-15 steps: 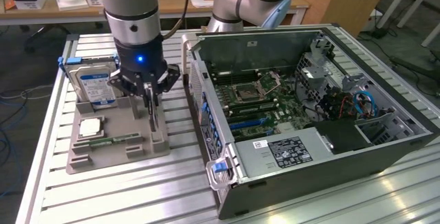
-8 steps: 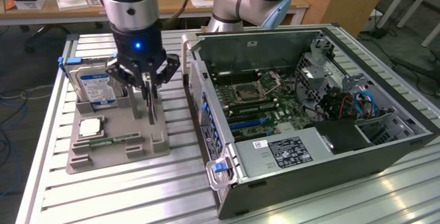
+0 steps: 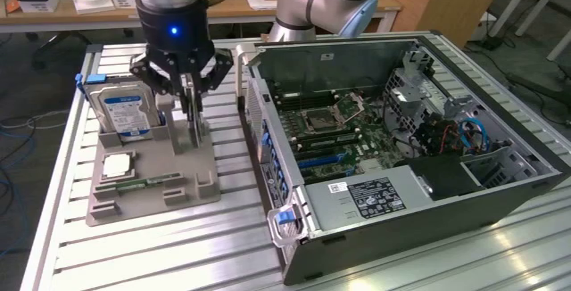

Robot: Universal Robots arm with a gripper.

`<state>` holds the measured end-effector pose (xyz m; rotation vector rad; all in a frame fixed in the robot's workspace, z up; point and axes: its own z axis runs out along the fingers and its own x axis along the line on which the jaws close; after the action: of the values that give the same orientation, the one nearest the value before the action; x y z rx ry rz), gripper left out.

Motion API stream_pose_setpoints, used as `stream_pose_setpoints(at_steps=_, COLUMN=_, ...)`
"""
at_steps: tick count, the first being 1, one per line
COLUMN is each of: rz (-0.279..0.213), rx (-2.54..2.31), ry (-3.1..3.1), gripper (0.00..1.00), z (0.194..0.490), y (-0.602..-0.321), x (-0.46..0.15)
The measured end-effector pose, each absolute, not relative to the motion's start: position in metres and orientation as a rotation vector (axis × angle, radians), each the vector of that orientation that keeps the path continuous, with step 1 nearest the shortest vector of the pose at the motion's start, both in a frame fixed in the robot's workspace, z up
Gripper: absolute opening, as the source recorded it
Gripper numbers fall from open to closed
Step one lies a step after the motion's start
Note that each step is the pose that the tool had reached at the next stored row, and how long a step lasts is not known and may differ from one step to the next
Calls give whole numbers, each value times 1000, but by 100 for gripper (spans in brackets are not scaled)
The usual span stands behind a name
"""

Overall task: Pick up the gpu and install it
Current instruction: 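Pick up the gpu and move the gpu toward the slot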

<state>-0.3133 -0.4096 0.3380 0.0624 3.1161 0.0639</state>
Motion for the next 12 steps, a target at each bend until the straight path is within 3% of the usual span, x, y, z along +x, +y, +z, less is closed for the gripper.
stream_pose_setpoints(at_steps=12, rz=65, rx=62, ry=3116, gripper=26, z=393, y=-410, x=-313)
